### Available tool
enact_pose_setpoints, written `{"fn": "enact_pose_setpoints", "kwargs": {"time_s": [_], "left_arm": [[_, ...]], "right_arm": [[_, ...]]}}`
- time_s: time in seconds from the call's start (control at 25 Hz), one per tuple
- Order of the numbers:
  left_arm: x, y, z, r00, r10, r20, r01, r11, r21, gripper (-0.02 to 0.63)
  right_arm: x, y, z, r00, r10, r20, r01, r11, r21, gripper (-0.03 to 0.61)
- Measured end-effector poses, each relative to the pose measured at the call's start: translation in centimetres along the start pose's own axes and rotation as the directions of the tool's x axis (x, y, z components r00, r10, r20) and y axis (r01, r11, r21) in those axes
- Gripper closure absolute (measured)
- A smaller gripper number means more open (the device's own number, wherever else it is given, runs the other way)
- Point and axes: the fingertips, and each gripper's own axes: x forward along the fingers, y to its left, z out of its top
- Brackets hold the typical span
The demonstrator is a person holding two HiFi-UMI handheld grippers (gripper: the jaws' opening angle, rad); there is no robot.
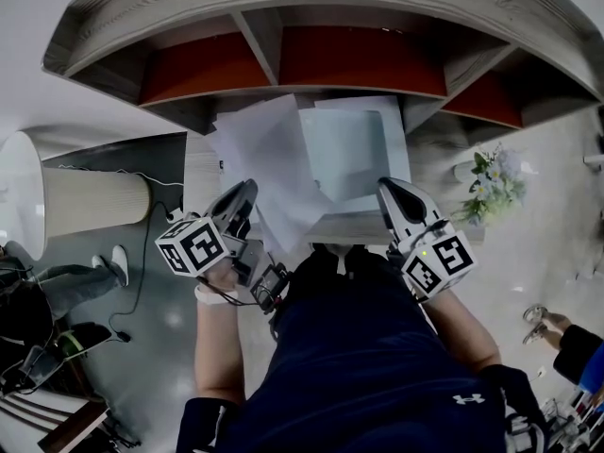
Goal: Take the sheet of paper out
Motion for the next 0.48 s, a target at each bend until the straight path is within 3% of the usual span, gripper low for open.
{"fn": "enact_pose_setpoints", "kwargs": {"time_s": [0.48], "left_arm": [[-0.11,-0.04,0.15,1.0,-0.003,0.003,0.003,1.0,0.002,0.6]], "right_arm": [[-0.01,-0.14,0.11,1.0,-0.005,0.005,0.005,1.0,-0.004,0.565]]}}
